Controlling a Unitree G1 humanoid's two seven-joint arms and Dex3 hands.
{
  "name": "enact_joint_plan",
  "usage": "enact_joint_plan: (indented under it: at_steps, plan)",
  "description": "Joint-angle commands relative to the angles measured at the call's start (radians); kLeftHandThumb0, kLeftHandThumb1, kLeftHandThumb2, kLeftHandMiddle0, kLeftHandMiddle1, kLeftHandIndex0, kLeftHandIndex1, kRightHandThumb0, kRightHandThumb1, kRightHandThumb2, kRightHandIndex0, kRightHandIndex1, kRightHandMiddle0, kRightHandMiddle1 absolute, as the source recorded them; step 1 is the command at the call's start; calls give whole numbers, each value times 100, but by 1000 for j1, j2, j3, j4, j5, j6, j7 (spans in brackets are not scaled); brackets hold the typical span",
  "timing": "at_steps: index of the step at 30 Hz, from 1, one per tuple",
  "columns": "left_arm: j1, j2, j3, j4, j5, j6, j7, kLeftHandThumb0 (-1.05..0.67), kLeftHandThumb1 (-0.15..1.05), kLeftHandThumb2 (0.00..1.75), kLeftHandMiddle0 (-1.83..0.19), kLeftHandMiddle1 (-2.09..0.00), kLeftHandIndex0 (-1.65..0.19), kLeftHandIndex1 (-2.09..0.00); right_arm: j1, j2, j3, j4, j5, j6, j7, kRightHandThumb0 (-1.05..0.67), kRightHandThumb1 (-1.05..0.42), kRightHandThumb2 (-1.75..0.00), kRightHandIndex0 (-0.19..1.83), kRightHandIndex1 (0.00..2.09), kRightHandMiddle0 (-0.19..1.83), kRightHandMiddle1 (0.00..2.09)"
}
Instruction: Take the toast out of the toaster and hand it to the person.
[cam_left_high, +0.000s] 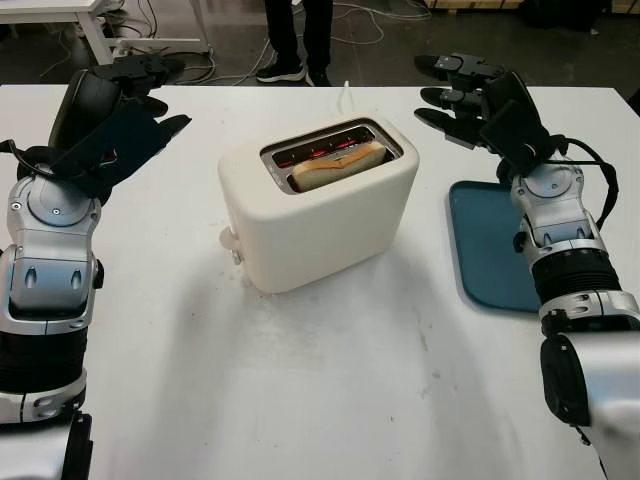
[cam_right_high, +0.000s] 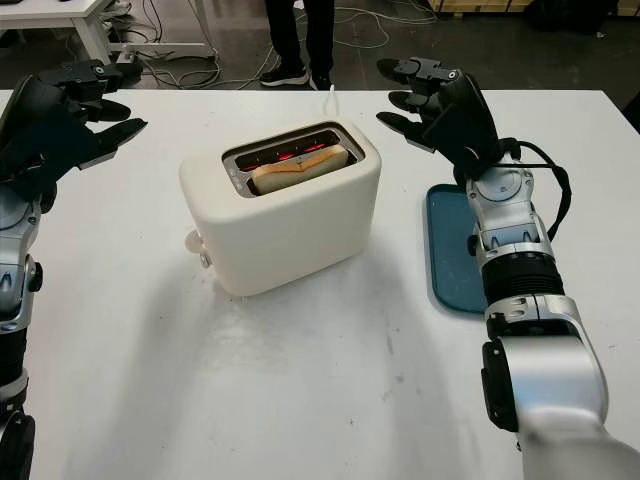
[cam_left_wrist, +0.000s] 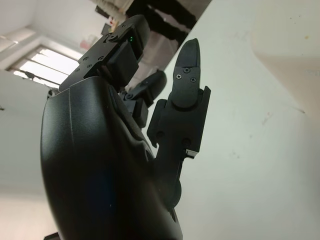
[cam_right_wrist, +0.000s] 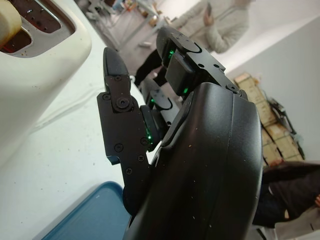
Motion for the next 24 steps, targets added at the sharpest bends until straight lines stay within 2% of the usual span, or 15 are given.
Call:
enact_joint_plan:
  at_steps: [1, 24]
  plan:
    - [6, 1, 5, -14, 1, 15, 1, -34, 92, 18, -37, -74, -62, -1, 10, 3, -6, -13, 13, -6, 5, -31, -92, -11, 68, 0, 64, 0]
    - [8, 6, 3, -1, 9, -9, 5, -33, 92, 18, -39, -72, -63, -1, 11, 5, -8, -18, 16, 4, 6, -31, -92, -11, 68, 0, 64, 0]
